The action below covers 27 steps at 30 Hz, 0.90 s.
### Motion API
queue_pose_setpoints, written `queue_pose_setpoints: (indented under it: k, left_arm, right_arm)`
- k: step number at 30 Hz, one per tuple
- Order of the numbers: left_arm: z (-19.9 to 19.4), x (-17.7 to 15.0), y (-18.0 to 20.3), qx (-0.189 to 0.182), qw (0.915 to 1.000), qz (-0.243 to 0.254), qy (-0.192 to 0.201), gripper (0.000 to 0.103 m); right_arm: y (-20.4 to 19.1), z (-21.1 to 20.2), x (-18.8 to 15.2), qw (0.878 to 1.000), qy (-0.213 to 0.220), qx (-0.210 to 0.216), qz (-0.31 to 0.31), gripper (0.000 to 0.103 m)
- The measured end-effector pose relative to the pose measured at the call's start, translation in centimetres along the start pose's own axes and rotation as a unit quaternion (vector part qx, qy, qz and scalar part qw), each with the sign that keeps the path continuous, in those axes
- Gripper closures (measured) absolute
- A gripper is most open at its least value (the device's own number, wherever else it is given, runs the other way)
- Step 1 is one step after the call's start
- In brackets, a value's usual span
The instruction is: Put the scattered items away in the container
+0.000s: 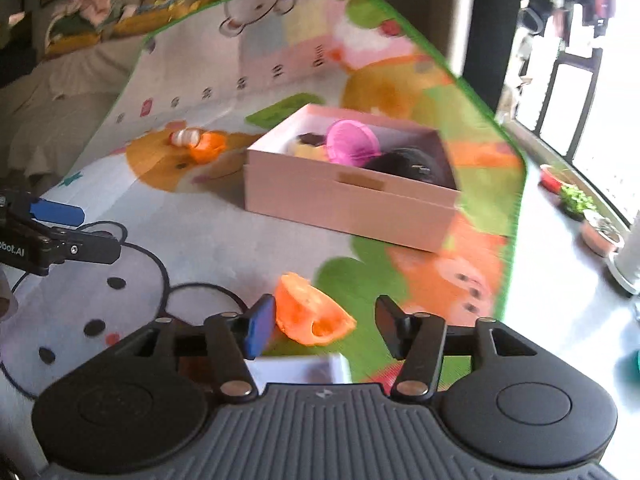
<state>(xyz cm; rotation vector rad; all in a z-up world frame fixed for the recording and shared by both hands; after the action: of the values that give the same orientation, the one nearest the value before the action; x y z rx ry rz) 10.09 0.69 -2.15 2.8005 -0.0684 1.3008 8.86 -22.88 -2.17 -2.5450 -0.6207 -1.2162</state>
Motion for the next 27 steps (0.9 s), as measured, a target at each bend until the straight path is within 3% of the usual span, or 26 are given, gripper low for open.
queue_pose_setpoints:
  k: [4,8,13,17,20,26,27]
  left_arm:
    - [-0.9,-0.3,1.7,0.01,0.9997,0.022,0.004,0.0]
    - [-2.0,-1.1,2.9,0.017,0.9991,0.037,0.008,0.0]
    - [-3.3,-1.5,4.2,0.013,0.998,0.061,0.013,0.0]
    - [-4.0,-1.9,5.0,0.013,0.9966,0.08,0.019,0.0]
    - [-3.9,-2.5,5.4,0.014,0.9959,0.089,0.012,0.0]
    - [-3.1,-3.4,5.5,0.013,0.9948,0.101,-0.001,0.0]
    - [-2.8,-3.5,5.7,0.01,0.9949,0.1,-0.004,0.0]
  right_arm:
    - [-0.1,-2.1,-1.6,1.0,0.012,0.008,-0.011,0.042]
    - [-0.5,-3.0,-3.1,1.0,0.015,0.026,0.003,0.022]
    - [-2.2,-2.4,-3.7,0.998,0.009,0.06,-0.006,0.018]
    - [-2.8,-1.0,-4.1,0.997,-0.002,0.072,-0.001,0.006]
    - [-2.3,-0.4,-4.8,0.999,-0.015,0.047,-0.008,0.006]
    - [2.1,-1.9,-5.1,0.994,-0.009,-0.098,-0.053,0.005]
    - [2.7,-2.1,-5.1,0.993,-0.006,-0.105,-0.047,0.005]
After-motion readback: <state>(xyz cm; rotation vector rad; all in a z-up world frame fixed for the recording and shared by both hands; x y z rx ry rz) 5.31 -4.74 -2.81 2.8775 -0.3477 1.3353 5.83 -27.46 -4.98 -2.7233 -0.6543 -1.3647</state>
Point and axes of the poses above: each gripper's, at about its wrist camera, not at the fingertips, and z roughly the way its jaws point, y to its right, x to its top, the point moved 8 cm from there along z, roughly the way its jaws point, and after that the axes turned 12 degrees about x, right-handed, at the moved point
